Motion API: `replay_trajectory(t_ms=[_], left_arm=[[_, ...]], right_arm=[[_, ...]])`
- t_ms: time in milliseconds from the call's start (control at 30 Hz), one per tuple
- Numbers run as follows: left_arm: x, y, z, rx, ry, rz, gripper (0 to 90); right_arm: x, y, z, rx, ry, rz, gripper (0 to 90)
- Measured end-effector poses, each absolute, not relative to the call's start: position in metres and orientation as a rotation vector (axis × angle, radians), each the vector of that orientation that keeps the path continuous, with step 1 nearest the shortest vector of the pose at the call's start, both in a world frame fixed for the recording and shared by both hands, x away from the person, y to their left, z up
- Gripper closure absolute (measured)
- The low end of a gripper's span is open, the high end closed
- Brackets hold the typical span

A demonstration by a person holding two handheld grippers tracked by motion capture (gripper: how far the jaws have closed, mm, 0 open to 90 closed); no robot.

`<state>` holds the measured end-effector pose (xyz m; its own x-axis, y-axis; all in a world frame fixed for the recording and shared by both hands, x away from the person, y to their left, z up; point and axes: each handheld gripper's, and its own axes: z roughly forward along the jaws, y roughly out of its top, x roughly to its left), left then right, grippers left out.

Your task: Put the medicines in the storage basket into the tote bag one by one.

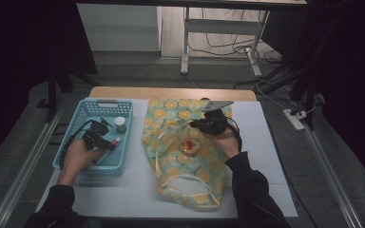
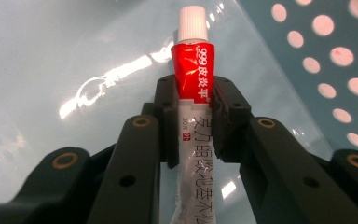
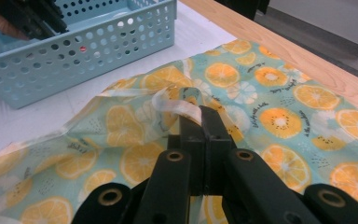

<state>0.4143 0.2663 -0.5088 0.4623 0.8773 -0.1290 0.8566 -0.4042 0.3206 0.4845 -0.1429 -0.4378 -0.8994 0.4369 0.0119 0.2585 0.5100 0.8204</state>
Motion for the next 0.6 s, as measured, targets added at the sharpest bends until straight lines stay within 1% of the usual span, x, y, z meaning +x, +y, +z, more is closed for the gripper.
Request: replay_trajectory(t_ms=[300, 600], left_arm=[[0.411, 0.271, -0.496, 2.31, 1.459, 0.125, 74.1], [0.408, 0.277, -0.483, 2.234, 1.44, 0.114, 74.2]], right_arm=[[0.484, -0.143, -0.437, 0.594, 2.549, 1.344, 89.3], [0.484, -0.144, -0.436, 0.6, 2.54, 1.346, 89.3]])
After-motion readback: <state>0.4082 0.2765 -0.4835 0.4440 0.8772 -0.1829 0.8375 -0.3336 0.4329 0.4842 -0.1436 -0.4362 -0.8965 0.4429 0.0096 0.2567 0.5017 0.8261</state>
